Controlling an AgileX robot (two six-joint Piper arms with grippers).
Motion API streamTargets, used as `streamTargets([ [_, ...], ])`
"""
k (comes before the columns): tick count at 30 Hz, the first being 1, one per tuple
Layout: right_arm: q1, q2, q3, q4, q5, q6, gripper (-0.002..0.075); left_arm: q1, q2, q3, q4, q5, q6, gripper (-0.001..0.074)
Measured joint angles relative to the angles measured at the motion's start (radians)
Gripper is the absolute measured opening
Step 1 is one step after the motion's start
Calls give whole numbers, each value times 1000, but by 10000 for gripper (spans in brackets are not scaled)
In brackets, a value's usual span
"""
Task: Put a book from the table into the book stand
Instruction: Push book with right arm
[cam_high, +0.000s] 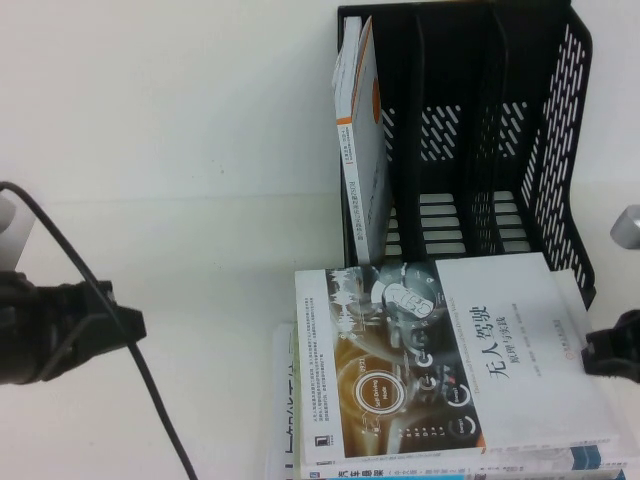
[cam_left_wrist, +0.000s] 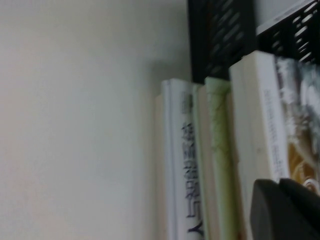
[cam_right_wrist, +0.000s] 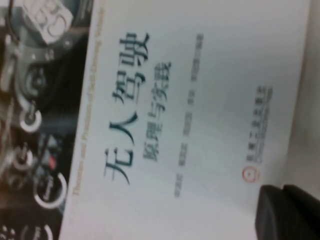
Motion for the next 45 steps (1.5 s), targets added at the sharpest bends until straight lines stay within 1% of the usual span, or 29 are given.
streamTargets([
  [5,5,0,-72,-69,2,35,6,0,0,0,-87,-27,26,1],
  [7,6,0,-96,-111,4,59,6,0,0,0,-99,-28,37,29],
  [10,7,4,-112,-172,8,93,6,0,2,0,-112,-26,56,140],
  [12,7,16,-116,-188,16,100,6,0,8,0,-133,-20,75,261],
  [15,7,46,-118,-192,18,101,6,0,26,0,-186,-5,112,413],
  [18,7,77,-118,-190,18,102,6,0,57,0,-251,11,140,479],
  [21,7,101,-118,-175,18,102,6,0,100,0,-310,20,164,498],
  [29,12,122,-118,-81,18,45,6,0,223,0,-414,51,237,503],
  [32,23,124,-118,-68,18,41,6,0,271,0,-454,85,283,489],
  [38,73,124,-118,-31,14,39,6,0,324,3,-458,124,331,433],
  [41,105,124,-118,-7,6,39,6,0,340,27,-465,124,356,424],
  [45,121,126,-118,6,4,39,6,1,381,74,-504,132,421,423],
])
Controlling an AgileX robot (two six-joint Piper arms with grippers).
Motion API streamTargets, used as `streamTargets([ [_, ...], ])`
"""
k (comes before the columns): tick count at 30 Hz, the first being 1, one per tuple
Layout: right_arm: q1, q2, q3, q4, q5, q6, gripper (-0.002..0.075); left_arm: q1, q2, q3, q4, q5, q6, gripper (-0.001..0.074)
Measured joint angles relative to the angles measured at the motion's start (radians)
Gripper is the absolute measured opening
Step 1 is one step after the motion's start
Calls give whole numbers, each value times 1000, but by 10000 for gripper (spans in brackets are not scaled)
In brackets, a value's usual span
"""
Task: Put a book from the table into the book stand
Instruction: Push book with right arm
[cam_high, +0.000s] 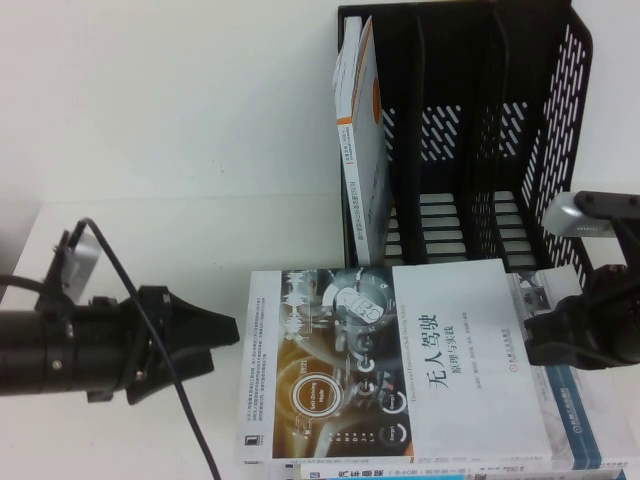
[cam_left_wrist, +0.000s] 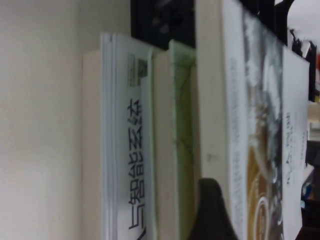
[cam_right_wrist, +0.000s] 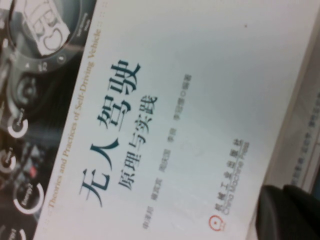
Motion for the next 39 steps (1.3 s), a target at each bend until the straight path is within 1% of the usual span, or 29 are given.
streamTargets([
  [4,1,0,0,2,0,0,6,2,49,20,-73,52,72,423],
  [8,1,0,0,0,0,0,6,5,94,20,-149,94,101,428],
  [11,2,0,0,-2,0,0,6,7,132,20,-177,103,103,461],
  [16,6,0,0,-6,0,0,6,9,215,20,-180,166,134,549],
  [19,6,0,0,-7,0,0,6,9,252,20,-187,191,157,573],
  [24,6,17,0,-5,0,0,6,9,266,18,-210,196,185,582],
  [32,6,67,-8,94,-6,-29,6,9,266,18,-214,198,201,582],
  [39,6,72,-10,115,-6,-50,6,9,266,18,-214,198,201,583],
])
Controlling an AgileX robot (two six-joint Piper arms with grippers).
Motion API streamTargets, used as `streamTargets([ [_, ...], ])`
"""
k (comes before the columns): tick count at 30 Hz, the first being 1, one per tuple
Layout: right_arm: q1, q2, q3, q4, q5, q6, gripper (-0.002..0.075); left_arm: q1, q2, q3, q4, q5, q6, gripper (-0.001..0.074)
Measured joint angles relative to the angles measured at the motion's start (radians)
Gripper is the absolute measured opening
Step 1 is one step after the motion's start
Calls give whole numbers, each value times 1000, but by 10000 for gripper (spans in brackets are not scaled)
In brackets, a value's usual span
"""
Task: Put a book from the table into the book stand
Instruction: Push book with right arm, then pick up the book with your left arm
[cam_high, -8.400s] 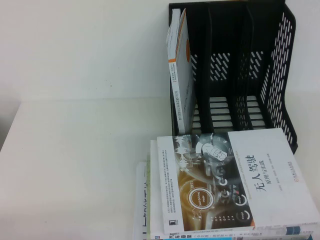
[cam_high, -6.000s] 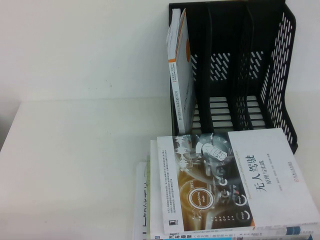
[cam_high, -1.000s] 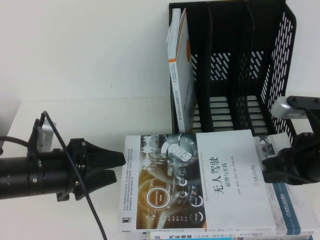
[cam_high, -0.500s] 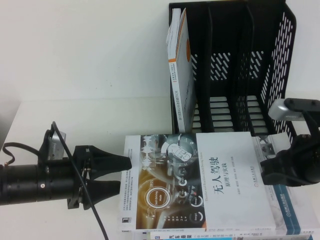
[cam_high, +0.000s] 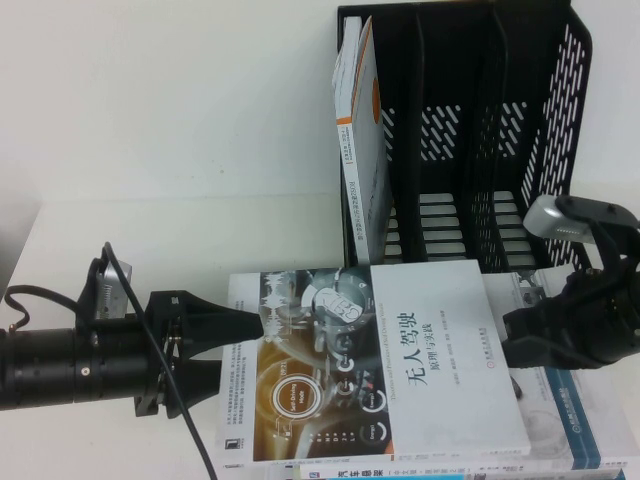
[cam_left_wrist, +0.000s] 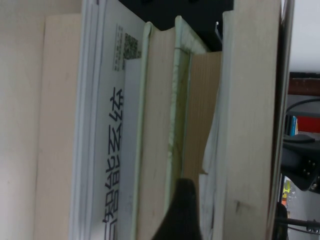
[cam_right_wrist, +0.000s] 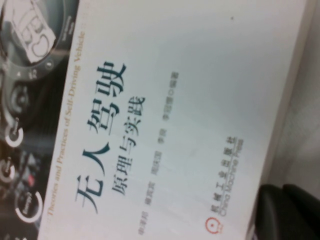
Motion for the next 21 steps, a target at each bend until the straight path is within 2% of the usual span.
streamTargets([
  [12,0,10,0,68,-4,-50,6,0,0,0,8,0,7,561],
  [17,20,17,0,99,-6,-74,6,0,0,0,19,0,9,475],
  [21,46,17,0,99,-22,-95,6,2,0,0,39,-9,20,372],
])
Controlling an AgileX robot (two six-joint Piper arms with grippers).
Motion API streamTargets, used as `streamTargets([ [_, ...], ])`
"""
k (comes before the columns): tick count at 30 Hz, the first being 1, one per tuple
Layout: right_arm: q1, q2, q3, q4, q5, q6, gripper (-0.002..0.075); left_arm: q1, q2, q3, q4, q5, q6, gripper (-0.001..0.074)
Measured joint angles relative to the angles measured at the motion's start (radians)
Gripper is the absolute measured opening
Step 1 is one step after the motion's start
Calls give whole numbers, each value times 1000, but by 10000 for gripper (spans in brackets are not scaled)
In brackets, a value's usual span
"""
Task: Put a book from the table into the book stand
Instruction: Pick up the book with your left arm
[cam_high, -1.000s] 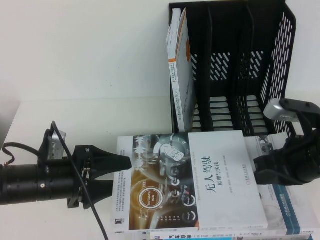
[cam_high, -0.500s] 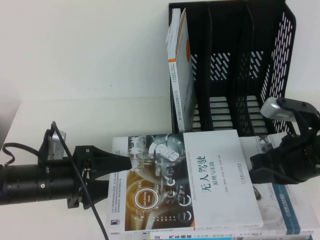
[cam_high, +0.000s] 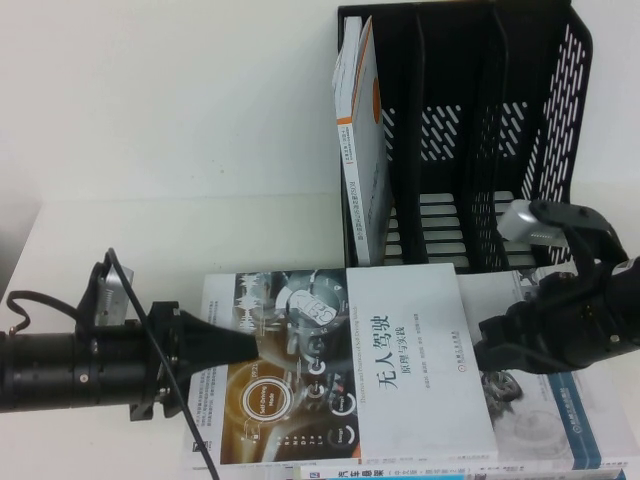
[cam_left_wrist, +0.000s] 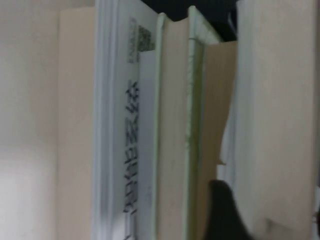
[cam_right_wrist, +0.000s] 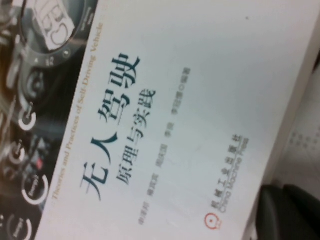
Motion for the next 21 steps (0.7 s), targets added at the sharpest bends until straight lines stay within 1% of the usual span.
streamTargets([
  [2,3,0,0,-4,-5,-3,6,0,2,0,10,-7,10,295],
  [6,6,0,0,-45,-9,-5,6,0,2,0,12,0,16,106],
  [10,10,0,-7,-111,-9,6,6,0,2,0,6,10,16,100],
  [13,15,-18,-9,-197,-9,52,6,0,-1,0,6,10,16,100],
  [21,15,-130,-7,-608,39,269,6,0,-104,-31,33,6,-44,100],
])
